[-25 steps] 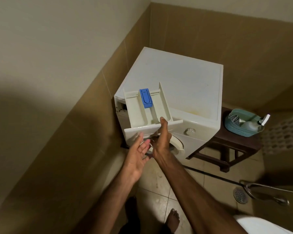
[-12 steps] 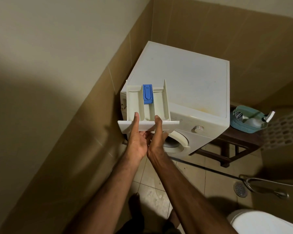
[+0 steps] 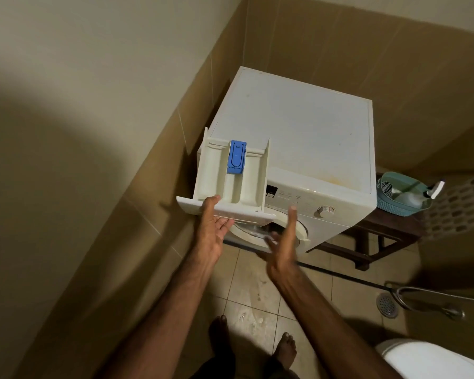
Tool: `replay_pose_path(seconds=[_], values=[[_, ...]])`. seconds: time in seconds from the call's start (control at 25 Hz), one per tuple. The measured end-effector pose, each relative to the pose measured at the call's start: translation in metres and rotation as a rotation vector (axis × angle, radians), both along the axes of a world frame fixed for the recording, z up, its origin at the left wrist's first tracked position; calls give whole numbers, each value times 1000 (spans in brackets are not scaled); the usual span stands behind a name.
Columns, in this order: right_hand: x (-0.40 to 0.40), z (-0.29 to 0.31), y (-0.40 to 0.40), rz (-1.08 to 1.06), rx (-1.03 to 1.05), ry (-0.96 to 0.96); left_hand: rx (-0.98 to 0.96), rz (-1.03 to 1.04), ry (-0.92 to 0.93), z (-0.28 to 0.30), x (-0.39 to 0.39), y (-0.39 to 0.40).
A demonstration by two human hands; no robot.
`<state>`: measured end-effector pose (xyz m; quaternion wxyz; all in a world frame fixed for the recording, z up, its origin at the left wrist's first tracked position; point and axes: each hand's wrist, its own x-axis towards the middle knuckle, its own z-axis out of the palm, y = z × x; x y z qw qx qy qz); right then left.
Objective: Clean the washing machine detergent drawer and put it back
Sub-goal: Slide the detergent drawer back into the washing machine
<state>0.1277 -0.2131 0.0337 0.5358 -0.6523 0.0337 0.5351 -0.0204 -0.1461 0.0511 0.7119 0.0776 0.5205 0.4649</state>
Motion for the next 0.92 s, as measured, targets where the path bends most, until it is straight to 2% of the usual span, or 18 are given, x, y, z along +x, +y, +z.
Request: replay_pose_path(seconds=[0.08,0.16,0.24,0.48,0.64,0.92], values=[[12,30,-5,-101,48,-247,-4,-21,43,-8,-13,4],[37,36,-2,-89,157,-458,-34,-8,106,-14,-25,5],[55,38,19,10,166,-672,-61,2,150,-23,-35,3],[83,24,113,549,233,-1260,-138,49,223,-63,-63,-14],[86,0,161,704,314,-1430,-140,53,230,-92,-66,-25],[106,-48,211,862,380,-1497,-98,84,225,-128,-63,-16]])
